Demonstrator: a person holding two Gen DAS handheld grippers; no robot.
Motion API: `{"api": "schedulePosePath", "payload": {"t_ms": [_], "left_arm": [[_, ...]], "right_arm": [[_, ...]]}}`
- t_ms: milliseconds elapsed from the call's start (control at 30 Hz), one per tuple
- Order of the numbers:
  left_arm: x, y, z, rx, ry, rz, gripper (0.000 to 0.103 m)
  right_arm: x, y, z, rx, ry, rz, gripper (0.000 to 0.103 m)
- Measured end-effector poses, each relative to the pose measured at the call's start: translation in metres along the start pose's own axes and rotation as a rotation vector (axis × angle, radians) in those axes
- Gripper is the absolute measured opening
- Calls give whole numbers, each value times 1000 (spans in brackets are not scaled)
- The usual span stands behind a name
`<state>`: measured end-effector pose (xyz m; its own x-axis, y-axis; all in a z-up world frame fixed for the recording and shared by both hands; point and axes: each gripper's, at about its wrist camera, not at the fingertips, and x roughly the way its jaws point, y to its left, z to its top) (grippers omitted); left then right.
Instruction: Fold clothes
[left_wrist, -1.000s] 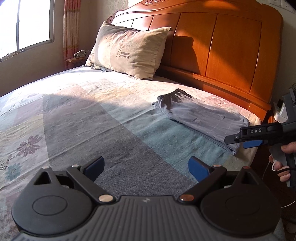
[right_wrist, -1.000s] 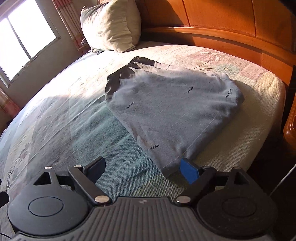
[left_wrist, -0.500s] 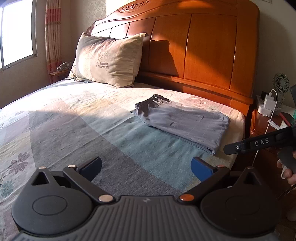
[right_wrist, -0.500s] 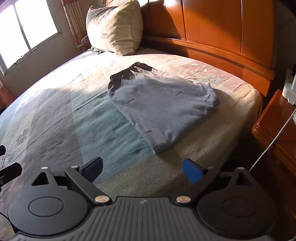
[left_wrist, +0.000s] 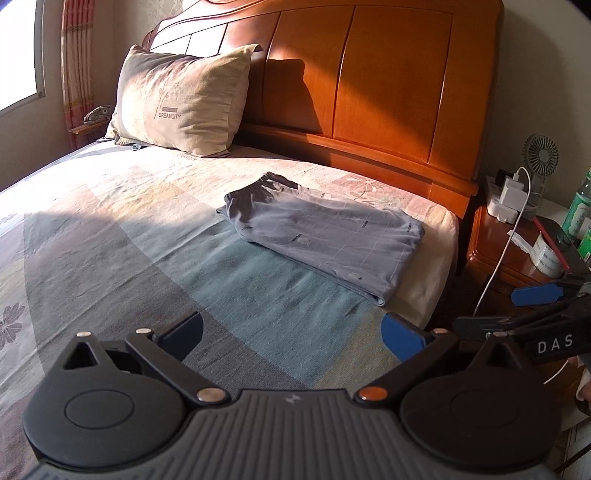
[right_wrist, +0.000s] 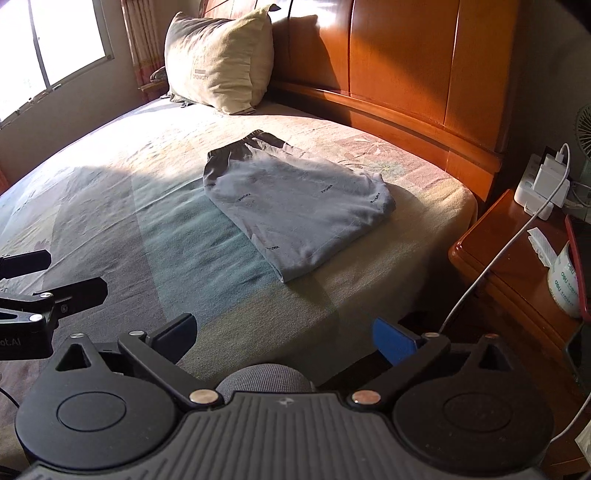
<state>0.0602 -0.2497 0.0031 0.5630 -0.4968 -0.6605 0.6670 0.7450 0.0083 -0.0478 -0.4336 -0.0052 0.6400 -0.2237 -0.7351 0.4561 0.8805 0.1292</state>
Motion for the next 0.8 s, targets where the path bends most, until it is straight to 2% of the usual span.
{"api": "schedulePosePath", "payload": {"t_ms": [200, 467, 800], "left_arm": [[2, -8, 6, 15, 42, -9, 102], [4, -3, 0, -23, 88, -28, 102], [3, -5, 0, -29, 93, -39, 102]], "right_arm": [[-16, 8, 1, -23, -39, 4, 103], [-26, 12, 4, -34, -65, 6, 103], [-25, 13, 3, -34, -62, 9, 103]]}}
